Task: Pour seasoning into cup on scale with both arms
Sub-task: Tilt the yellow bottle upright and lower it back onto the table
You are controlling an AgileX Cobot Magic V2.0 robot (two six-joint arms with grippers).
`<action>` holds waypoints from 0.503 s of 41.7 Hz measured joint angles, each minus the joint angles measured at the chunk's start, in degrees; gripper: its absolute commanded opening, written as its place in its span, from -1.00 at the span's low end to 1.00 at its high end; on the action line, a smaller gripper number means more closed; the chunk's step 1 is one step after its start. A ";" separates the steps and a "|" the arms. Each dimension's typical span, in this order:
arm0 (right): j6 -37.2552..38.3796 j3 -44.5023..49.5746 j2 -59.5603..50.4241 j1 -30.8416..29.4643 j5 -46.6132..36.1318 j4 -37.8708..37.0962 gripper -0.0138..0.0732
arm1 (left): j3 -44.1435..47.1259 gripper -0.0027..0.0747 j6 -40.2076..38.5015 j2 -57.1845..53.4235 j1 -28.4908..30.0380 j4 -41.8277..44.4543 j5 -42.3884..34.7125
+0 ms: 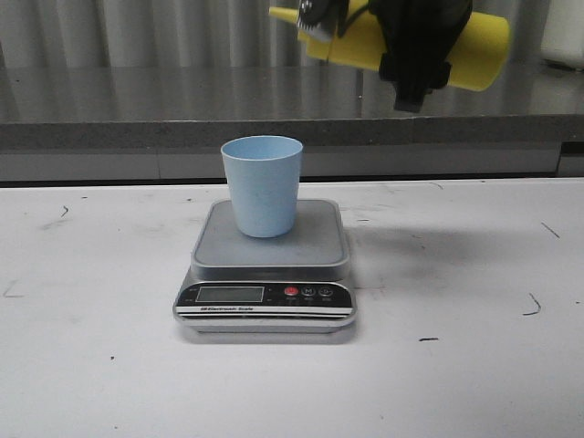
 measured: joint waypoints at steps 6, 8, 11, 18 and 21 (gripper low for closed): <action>1.66 0.38 -5.95 -4.11 -2.79 11.00 0.07 | 0.00 0.07 0.00 0.00 0.00 0.00 0.00; 2.18 1.36 -8.63 -6.09 -4.59 14.46 0.07 | 0.00 0.07 0.00 0.00 0.00 0.00 0.00; 3.02 4.12 -12.16 -9.13 -8.78 19.27 0.07 | 0.00 0.07 0.00 0.00 0.00 0.00 0.00; 6.37 16.77 -18.83 -17.03 -27.58 24.92 0.07 | 0.00 0.07 0.00 0.00 0.00 0.00 0.00; 8.24 21.97 -19.92 -20.08 -35.54 25.02 0.07 | 0.00 0.07 0.00 0.00 0.00 0.00 0.00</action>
